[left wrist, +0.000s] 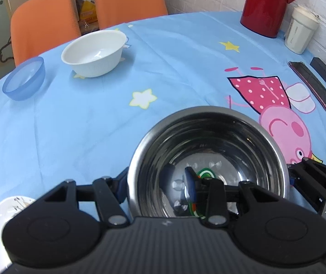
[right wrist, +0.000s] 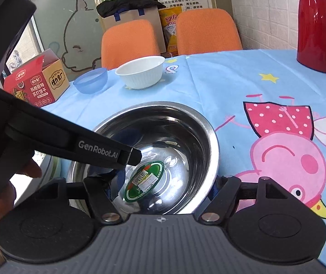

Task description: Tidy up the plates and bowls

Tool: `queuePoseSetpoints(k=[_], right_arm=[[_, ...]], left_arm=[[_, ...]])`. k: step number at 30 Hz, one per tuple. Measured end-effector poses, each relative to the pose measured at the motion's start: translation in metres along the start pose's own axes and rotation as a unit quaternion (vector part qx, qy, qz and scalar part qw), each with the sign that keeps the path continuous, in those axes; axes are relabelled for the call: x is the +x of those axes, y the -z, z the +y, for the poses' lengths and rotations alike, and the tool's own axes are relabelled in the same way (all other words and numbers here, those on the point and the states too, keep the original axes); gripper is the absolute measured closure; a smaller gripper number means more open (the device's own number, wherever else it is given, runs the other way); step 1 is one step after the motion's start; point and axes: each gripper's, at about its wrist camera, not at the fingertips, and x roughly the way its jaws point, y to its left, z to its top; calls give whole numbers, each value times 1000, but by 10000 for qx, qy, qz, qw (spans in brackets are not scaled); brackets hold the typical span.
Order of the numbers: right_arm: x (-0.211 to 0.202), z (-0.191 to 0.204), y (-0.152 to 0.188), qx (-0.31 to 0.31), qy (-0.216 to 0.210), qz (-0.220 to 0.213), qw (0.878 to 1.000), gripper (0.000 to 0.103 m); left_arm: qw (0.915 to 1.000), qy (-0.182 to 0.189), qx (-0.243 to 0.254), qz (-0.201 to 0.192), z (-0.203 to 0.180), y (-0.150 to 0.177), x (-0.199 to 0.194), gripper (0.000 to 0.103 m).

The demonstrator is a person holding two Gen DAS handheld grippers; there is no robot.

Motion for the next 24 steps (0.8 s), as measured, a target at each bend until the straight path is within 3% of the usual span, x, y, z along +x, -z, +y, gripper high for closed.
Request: queuePoseSetpoints(k=[4, 5, 6, 11, 15, 19, 24], right_arm=[[3, -3, 3, -6, -73, 45, 10000, 0], [3, -3, 3, -39, -93, 53, 9999, 0], [2, -4, 4, -49, -125, 69, 9999, 0], [-22, -24, 5, 298, -122, 4, 9995, 0], [-44, -40, -4, 425, 125, -326, 9985, 0], [-49, -47, -21, 382, 245, -538, 9975, 0], [-38, -46, -52, 82, 55, -596, 9982, 0]], left_arm=[[9999, -24, 101, 10, -2, 0, 3, 61], [10000, -10, 74, 18, -1, 1, 3, 36], [10000, 12, -2, -53, 1, 3, 1, 28], [9977, 89, -250, -631, 17, 4, -35, 26], [9940, -122, -354, -1023, 37, 2, -62, 26], [9910, -376, -577, -1146, 66, 3, -73, 26], [9884, -547, -851, -1136, 100, -4, -75, 26]])
